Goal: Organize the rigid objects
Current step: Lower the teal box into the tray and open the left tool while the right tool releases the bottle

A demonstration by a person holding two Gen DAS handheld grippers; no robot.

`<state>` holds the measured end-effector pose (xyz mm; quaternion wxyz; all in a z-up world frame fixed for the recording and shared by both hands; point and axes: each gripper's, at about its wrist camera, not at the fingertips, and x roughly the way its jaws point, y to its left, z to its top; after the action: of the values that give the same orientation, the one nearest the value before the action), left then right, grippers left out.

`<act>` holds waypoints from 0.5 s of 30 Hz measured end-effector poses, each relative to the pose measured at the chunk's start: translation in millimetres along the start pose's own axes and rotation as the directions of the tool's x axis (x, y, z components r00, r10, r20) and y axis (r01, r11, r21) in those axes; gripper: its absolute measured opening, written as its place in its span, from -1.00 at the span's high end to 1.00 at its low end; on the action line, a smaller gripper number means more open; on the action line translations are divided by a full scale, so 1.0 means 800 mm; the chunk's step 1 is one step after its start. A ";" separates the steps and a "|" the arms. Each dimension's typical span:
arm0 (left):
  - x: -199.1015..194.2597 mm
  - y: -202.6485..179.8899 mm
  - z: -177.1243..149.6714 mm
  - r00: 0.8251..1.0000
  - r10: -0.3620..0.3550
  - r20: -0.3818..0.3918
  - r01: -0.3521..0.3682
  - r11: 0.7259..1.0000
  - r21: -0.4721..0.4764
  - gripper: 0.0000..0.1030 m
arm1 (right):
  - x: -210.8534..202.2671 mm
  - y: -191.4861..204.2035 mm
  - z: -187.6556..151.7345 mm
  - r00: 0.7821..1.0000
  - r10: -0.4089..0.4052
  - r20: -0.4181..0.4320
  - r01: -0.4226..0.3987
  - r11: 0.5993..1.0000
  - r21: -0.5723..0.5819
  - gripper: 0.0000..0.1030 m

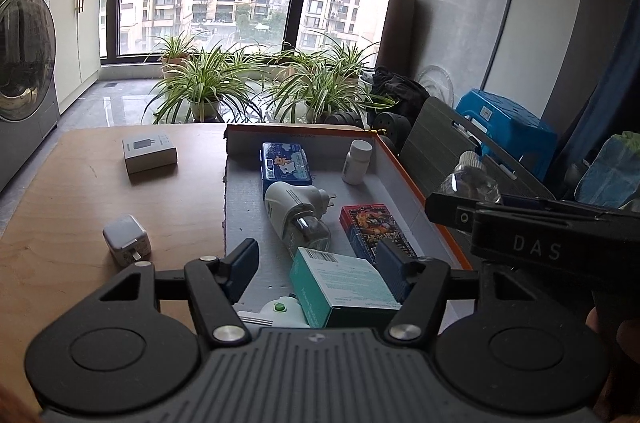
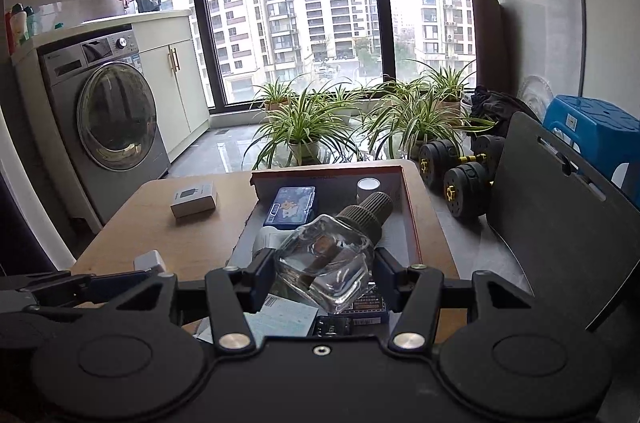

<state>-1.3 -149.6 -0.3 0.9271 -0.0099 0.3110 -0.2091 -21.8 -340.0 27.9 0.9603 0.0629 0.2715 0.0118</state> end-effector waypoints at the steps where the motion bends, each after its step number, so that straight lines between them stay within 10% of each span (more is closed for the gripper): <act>1: -0.001 0.001 0.000 1.000 0.003 0.000 -0.003 1.000 0.002 -0.27 | 0.001 0.001 0.000 1.000 0.000 -0.002 0.000 1.000 -0.001 -0.26; 15: -0.015 0.029 0.003 0.999 0.048 0.009 -0.047 0.999 -0.026 -0.40 | 0.032 0.021 0.004 0.999 0.017 -0.051 -0.018 1.000 -0.019 -0.26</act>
<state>0.4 -123.7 5.5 0.9331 -0.0153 0.3093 -0.1830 1.7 -322.0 19.4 0.9534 0.0555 0.2954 0.0246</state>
